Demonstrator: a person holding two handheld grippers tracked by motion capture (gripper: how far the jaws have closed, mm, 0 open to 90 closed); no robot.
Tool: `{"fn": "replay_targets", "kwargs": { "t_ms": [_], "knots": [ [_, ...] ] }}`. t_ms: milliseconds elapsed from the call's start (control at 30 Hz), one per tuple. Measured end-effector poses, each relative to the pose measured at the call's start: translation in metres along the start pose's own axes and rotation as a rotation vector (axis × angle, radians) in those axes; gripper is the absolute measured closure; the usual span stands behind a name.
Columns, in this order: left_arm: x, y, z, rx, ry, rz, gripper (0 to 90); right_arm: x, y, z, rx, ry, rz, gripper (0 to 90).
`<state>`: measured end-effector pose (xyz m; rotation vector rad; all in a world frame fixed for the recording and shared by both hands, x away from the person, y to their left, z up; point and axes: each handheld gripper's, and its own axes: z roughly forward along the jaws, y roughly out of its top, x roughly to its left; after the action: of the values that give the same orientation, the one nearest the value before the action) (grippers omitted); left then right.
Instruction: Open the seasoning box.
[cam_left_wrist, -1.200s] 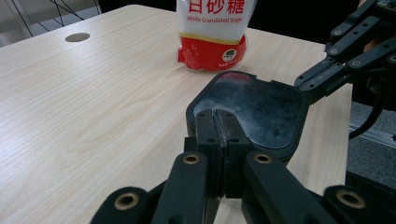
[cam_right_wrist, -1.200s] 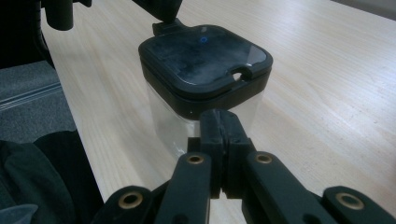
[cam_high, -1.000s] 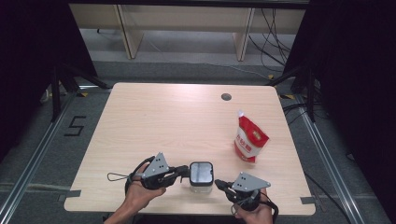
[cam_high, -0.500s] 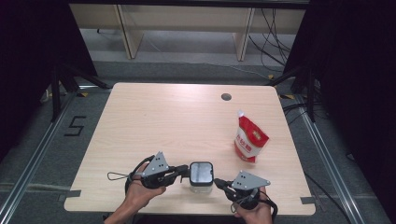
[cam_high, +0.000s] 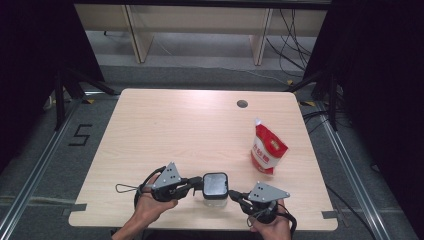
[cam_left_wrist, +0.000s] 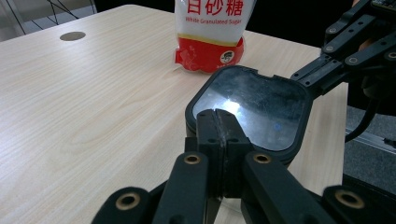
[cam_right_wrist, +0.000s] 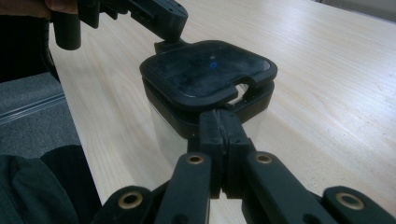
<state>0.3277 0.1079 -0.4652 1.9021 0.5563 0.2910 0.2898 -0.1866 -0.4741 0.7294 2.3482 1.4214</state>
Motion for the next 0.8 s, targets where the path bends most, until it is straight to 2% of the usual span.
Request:
{"fn": "replay_targets", "kwargs": {
  "t_ms": [33, 67, 133, 200, 300, 333, 367, 433, 500, 533, 567, 600, 633, 667, 733, 800],
  "knots": [
    [0.000, 0.000, 0.000, -0.004, -0.003, -0.001, 88.6, 0.001, 0.000, 0.000, 0.006, 0.002, 0.013, 90.0],
    [0.000, 0.000, 0.000, -0.004, -0.001, -0.001, 88.6, 0.000, 0.001, -0.002, 0.001, -0.024, -0.002, 90.0],
    [0.000, -0.001, 0.000, -0.003, -0.002, -0.015, 88.6, 0.001, 0.003, -0.001, -0.007, -0.007, -0.007, 90.0],
    [0.001, 0.000, 0.000, 0.005, 0.000, 0.003, 88.6, 0.001, 0.003, -0.002, -0.004, -0.018, -0.013, 90.0],
    [0.001, 0.000, -0.001, 0.007, 0.001, 0.000, 88.2, 0.003, 0.005, -0.002, 0.001, -0.008, 0.008, 90.0],
    [0.001, 0.000, -0.001, 0.005, 0.001, 0.001, 87.7, 0.002, 0.006, -0.003, -0.011, -0.015, -0.015, 90.0],
    [0.001, 0.000, 0.000, 0.001, 0.003, -0.003, 86.9, 0.003, 0.007, -0.003, -0.015, -0.018, -0.015, 90.0],
    [0.003, 0.001, -0.002, -0.013, 0.005, -0.009, 83.8, 0.003, 0.008, -0.003, -0.020, -0.016, -0.014, 89.9],
    [0.005, 0.002, -0.007, -0.026, 0.005, 0.004, 80.2, 0.004, 0.010, -0.004, -0.016, -0.021, -0.018, 89.9],
    [0.006, 0.003, -0.009, -0.024, 0.001, 0.008, 76.9, 0.003, 0.011, -0.004, -0.022, -0.029, -0.052, 89.9],
    [0.008, 0.003, -0.012, -0.028, -0.015, 0.012, 74.4, 0.005, 0.011, -0.004, -0.015, -0.023, -0.028, 89.9],
    [0.009, 0.002, -0.014, -0.033, -0.012, 0.008, 71.5, 0.005, 0.012, -0.004, -0.019, -0.019, -0.030, 89.9],
    [0.010, 0.000, -0.016, -0.040, -0.004, -0.017, 69.0, 0.006, 0.012, -0.004, -0.022, -0.023, -0.025, 89.9],
    [0.013, -0.001, -0.019, -0.036, 0.000, 0.008, 67.7, 0.006, 0.014, -0.005, -0.013, -0.030, -0.026, 89.9],
    [0.014, -0.004, -0.023, -0.045, -0.002, 0.005, 64.9, 0.007, 0.016, -0.005, -0.015, -0.030, -0.044, 89.9],
    [0.017, -0.009, -0.025, -0.027, -0.015, 0.018, 61.3, 0.008, 0.017, -0.006, -0.015, -0.033, -0.048, 89.9]
  ]
}}
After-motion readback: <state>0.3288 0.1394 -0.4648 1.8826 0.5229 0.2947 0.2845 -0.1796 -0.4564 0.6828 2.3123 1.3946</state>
